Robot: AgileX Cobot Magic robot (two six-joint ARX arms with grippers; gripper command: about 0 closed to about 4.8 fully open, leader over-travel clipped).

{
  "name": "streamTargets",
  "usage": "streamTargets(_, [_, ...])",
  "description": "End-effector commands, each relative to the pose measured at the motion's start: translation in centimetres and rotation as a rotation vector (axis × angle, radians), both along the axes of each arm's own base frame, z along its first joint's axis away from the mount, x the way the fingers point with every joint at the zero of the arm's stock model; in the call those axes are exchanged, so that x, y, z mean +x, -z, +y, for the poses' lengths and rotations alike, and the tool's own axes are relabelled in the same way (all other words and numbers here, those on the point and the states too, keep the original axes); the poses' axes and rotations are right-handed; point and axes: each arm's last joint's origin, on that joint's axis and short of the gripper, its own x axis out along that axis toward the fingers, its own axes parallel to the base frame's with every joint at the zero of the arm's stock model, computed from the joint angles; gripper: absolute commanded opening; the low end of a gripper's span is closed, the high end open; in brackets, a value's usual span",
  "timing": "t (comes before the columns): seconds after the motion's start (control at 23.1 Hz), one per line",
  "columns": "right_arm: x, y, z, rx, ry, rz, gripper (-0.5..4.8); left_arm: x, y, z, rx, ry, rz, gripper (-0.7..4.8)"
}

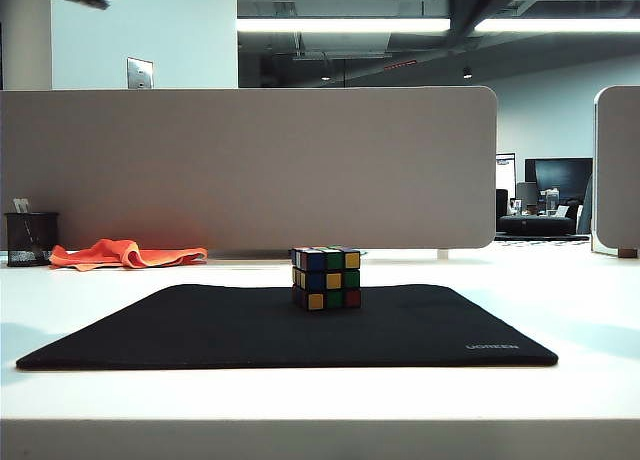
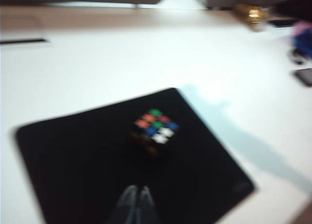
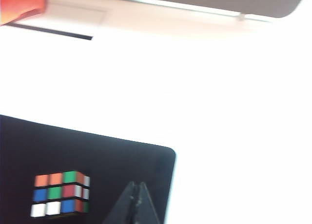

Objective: Pick up the cube on the right side of the mouse pad, then place it in the center of the mouse pad.

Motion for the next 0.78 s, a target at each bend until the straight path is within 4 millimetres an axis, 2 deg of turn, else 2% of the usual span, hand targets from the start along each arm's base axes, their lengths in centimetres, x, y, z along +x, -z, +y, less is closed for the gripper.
streamTargets(0.04, [-1.0,-0.9,-2.3,0.001,0.043,-0.031,-0.06,-0.4,-0.6,0.4,0.079,-0.079,-0.071,-0.06])
streamTargets(0.17, [-2.6,-0.9,-4.2,0.015,0.087,-0.073,-0.06,-1.0,-0.9,0.8,0.151,-0.169,-0.114,-0.06])
streamTargets(0.22, [-3.6,-0.2,-4.9,0.016,0.102,-0.083,-0.06,-1.3,-1.1,1.0,0.181,-0.198,-0.135,-0.06])
streamTargets(0.48, [-6.9,2.3,-5.8,0.033,0.097,-0.137,-0.06,-1.6,-0.7,1.0,0.191,-0.204,-0.127,-0.06])
streamTargets(0.61, [-9.6,4.0,-6.5,0.048,0.095,-0.181,-0.06,-2.3,0.6,0.7,0.193,-0.181,-0.124,-0.06])
streamTargets(0.78, [-13.8,6.2,-7.6,0.062,0.093,-0.236,-0.06,-4.7,3.3,0.9,0.201,-0.235,-0.177,-0.06])
